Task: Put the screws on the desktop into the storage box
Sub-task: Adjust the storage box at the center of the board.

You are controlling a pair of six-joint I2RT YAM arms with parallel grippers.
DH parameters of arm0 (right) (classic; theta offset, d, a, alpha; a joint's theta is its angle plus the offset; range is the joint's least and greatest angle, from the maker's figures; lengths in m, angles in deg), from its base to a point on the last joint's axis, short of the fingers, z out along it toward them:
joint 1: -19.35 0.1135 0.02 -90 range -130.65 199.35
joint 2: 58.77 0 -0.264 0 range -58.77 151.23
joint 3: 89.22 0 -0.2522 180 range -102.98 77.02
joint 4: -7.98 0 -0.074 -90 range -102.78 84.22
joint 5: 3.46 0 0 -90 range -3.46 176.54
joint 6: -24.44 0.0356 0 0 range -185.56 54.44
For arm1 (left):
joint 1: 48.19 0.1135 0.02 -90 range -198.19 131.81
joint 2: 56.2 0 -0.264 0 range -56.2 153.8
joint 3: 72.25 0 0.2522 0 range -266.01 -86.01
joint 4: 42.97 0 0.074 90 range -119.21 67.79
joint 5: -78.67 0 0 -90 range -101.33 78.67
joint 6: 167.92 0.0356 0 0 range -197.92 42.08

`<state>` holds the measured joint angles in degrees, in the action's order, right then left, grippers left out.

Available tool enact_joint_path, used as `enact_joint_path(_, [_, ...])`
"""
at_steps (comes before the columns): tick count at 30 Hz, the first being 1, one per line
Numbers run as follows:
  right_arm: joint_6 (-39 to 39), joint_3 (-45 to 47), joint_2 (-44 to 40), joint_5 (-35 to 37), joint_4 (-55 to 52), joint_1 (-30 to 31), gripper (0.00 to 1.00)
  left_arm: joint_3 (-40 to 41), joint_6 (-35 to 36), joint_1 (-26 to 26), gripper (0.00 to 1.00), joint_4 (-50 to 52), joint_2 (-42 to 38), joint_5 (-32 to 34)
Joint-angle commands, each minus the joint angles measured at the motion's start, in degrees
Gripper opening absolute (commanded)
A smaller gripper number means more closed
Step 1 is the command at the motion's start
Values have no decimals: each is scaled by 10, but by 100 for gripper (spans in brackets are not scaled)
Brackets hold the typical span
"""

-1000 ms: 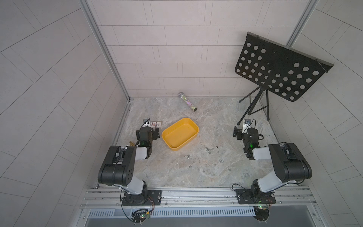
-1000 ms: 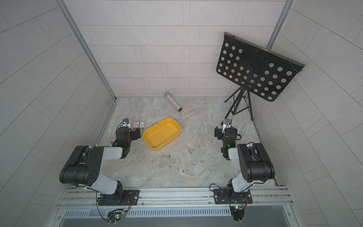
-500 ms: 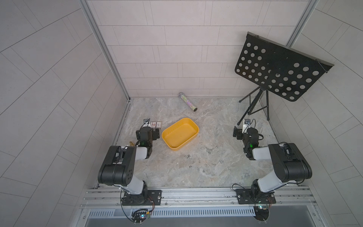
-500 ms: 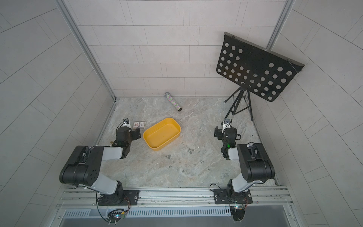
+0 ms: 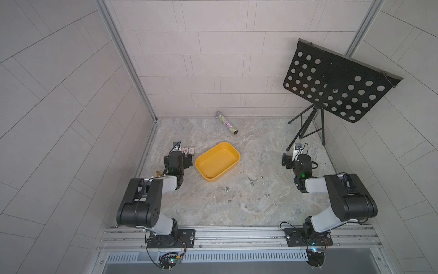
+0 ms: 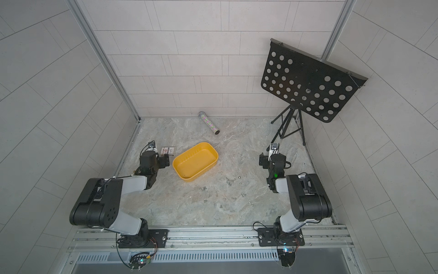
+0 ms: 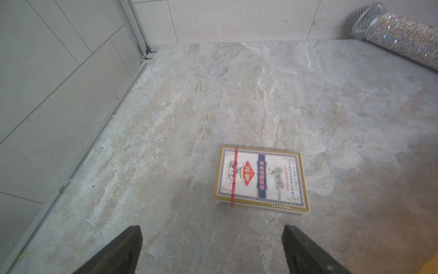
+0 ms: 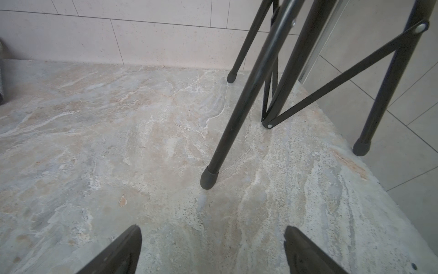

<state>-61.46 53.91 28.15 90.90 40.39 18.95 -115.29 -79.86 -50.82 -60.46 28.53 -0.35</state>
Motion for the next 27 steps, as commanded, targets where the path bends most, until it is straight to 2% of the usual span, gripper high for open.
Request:
enact_joint_path(1, [4, -54, -54, 46, -121, 9, 95, -49, -43, -7, 100, 127, -59, 53])
enact_joint_path(4, [10, -95, -77, 74, -210, 28, 94, -90, -64, -39, 100, 242, -90, 123])
enact_joint_path(6, [71, -140, -94, 74, -297, 31, 92, -119, -81, -68, 100, 321, -101, 170])
enact_joint_path(8, [104, -187, -105, 65, -381, 32, 90, -143, -105, -88, 100, 390, -108, 181])
enact_joint_path(11, [122, -238, -121, 52, -480, 34, 89, -162, -140, -106, 100, 469, -130, 178])
enact_joint_path(15, [135, -243, -161, 51, -533, 36, 91, -171, -178, -113, 100, 539, -178, 160])
enact_joint_path(19, [155, -256, -182, 26, -595, 37, 91, -196, -197, -113, 100, 613, -219, 98])
enact_joint_path(24, [166, -305, -179, -19, -692, 54, 90, -262, -204, -113, 99, 788, -228, 71])
enact_joint_path(27, [168, -337, -168, -30, -741, 78, 90, -276, -215, -112, 99, 856, -229, 60])
